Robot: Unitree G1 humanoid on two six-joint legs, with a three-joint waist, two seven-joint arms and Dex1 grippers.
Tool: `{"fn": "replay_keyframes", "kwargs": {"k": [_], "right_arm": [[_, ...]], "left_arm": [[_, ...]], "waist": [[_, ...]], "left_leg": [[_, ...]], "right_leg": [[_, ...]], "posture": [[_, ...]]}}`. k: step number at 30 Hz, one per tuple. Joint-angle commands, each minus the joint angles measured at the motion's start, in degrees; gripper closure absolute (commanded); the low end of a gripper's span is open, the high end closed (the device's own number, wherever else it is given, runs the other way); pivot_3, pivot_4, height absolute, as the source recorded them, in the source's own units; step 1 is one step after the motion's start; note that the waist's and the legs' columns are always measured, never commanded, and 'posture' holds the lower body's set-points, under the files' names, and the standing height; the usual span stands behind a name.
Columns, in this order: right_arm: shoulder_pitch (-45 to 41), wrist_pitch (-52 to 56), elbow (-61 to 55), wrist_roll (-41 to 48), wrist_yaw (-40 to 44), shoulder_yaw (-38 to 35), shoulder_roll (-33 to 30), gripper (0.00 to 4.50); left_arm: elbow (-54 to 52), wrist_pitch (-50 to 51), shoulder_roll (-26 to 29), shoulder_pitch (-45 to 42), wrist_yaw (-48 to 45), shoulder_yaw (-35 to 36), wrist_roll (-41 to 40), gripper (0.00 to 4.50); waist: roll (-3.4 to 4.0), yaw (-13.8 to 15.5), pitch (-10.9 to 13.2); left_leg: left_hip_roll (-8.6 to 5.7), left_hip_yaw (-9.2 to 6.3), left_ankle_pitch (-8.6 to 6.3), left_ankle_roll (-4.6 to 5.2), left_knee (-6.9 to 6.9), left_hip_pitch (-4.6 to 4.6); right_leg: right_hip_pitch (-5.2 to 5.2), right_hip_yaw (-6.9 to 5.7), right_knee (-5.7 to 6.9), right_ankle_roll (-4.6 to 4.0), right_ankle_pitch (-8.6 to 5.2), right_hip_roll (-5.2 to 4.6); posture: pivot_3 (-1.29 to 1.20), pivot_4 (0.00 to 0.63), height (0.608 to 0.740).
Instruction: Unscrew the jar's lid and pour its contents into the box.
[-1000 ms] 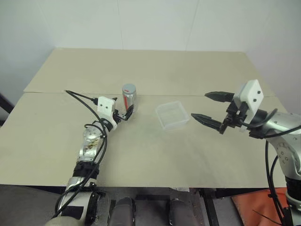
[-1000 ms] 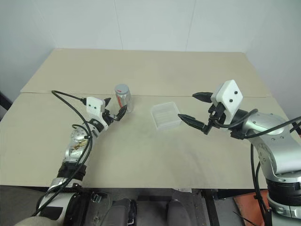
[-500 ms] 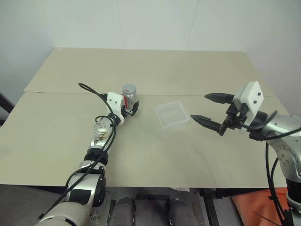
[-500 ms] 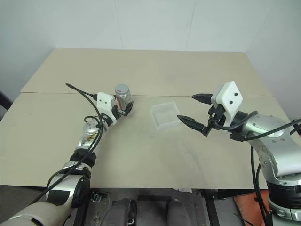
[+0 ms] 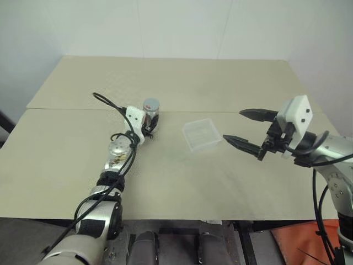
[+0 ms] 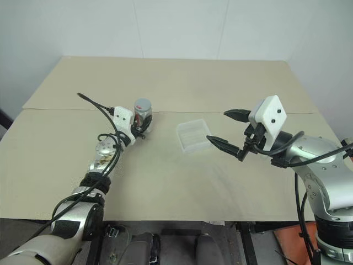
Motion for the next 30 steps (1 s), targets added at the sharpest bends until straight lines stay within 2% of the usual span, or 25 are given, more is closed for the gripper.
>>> {"fn": "replay_keyframes", "kwargs": {"k": [1, 5, 8, 12, 19, 30], "right_arm": [[-3.0, -0.1, -1.1, 1.8, 0.2, 0.7, 0.9, 0.0], [-7.3, -0.4, 0.7, 2.6, 1.1, 3.6, 3.1, 0.0], [-11.4, 0.3, 2.1, 4.3, 1.8, 5.5, 5.4, 0.0], [-20.1, 4.8, 3.8, 7.8, 0.3, 8.3, 10.2, 0.0], [-30.8, 14.0, 6.4, 8.6, -3.1, 14.4, 14.6, 0.0], [-35.0, 19.5, 9.9, 5.0, -7.8, 17.9, 18.4, 0.0]], "left_arm": [[-16.2, 11.7, 7.0, 1.9, -11.1, 0.3, -6.3, 2.58], [-31.4, 27.3, 16.8, 5.6, -25.0, 1.8, -17.8, 2.58], [-37.6, 32.7, 20.0, 7.2, -30.2, 2.5, -23.5, 2.58], [-41.5, 37.3, 19.1, 6.9, -33.3, 2.4, -29.0, 2.58], [-39.5, 35.8, 14.3, 3.6, -35.9, -1.9, -27.6, 2.58], [-32.5, 30.4, 12.0, -1.8, -42.9, -4.9, -24.4, 2.58]], "waist": [[0.0, -0.6, 0.0], [0.02, -1.0, 0.0], [0.03, -0.7, 0.0], [0.03, -0.5, 0.0], [0.03, -0.4, 0.0], [0.03, -0.6, 0.0]], "left_leg": [[0.03, 0.0, 0.01, -0.01, 0.0, -0.01], [0.07, -0.06, 0.02, -0.03, 0.01, 0.01], [0.06, -0.08, 0.01, -0.02, 0.0, 0.03], [0.07, -0.08, 0.02, -0.02, 0.06, 0.02], [0.06, -0.05, 0.01, -0.01, 0.07, -0.1], [0.05, -0.03, 0.02, 0.0, 0.07, -0.25]], "right_leg": [[-0.02, 0.0, 0.01, 0.0, 0.0, 0.02], [-0.02, 0.01, 0.04, 0.0, 0.0, 0.03], [-0.01, 0.01, 0.0, 0.0, 0.0, 0.0], [0.01, -0.05, 0.06, 0.0, 0.0, 0.0], [-0.06, -0.07, 0.03, -0.01, 0.0, 0.01], [-0.25, -0.05, 0.06, -0.01, 0.0, 0.01]], "posture": [[0.0, 0.15, 0.74], [0.0, 0.15, 0.74], [0.0, 0.15, 0.74], [0.0, 0.15, 0.74], [0.0, 0.15, 0.74], [0.0, 0.15, 0.74]]}}
